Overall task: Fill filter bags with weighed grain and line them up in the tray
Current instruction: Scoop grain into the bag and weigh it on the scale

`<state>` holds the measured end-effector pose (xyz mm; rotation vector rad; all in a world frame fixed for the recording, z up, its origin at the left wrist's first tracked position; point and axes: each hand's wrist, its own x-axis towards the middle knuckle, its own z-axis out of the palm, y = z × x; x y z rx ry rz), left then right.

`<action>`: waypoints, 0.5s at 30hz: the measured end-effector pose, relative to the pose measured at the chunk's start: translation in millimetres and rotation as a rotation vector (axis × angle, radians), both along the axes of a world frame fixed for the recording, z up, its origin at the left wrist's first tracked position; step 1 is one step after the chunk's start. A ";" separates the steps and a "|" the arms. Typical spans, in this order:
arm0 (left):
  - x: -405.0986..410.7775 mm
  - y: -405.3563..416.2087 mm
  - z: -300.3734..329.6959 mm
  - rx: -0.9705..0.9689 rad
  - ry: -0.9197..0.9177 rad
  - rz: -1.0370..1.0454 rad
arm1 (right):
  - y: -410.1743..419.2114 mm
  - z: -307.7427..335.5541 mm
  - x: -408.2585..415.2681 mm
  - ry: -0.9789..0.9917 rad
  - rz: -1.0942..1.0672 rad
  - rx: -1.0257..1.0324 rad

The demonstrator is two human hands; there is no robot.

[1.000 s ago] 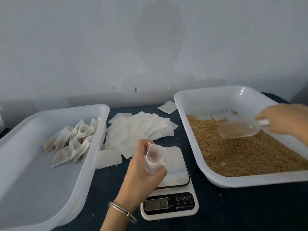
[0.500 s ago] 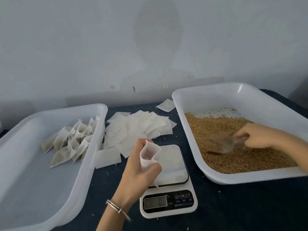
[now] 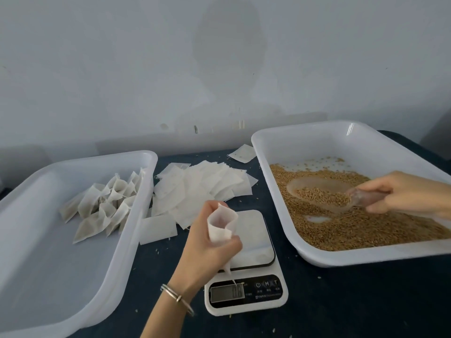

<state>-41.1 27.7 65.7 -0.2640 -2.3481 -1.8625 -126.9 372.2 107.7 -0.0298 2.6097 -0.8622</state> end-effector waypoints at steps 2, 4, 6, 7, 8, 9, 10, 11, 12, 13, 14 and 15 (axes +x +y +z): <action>-2.1 1.0 -0.3 -0.124 -0.002 0.009 | -5.3 11.7 2.4 0.016 0.016 -0.020; -4.9 1.0 -1.6 -0.205 -0.002 0.006 | -15.8 26.5 4.6 0.013 0.060 -0.051; -8.2 1.2 -1.9 -0.242 0.006 0.002 | -31.3 41.1 7.5 -0.008 0.158 -0.048; -9.7 1.6 -1.6 -0.248 0.006 0.001 | -40.0 47.2 8.8 -0.018 0.208 -0.040; -10.8 1.9 -0.9 -0.250 0.003 0.000 | -48.2 52.3 9.8 -0.023 0.247 -0.036; -11.6 1.9 -0.2 -0.248 -0.004 -0.003 | -56.0 56.7 10.5 -0.024 0.276 -0.038; -12.1 1.7 0.3 -0.249 -0.011 -0.005 | -63.2 59.9 10.7 -0.018 0.299 -0.039; -12.1 1.3 0.7 -0.254 -0.015 -0.006 | -69.4 62.3 10.7 -0.008 0.323 -0.035; -12.0 0.8 1.1 -0.259 -0.018 -0.005 | -74.9 64.3 10.1 0.003 0.348 -0.030; -11.9 0.1 1.8 -0.262 -0.022 -0.004 | -80.1 65.8 9.7 0.010 0.370 -0.023; -11.8 -0.8 2.4 -0.260 -0.026 -0.006 | -84.8 67.3 9.1 0.012 0.389 -0.015; -11.8 -1.9 2.9 -0.252 -0.028 -0.011 | -88.9 68.7 8.3 0.014 0.403 -0.005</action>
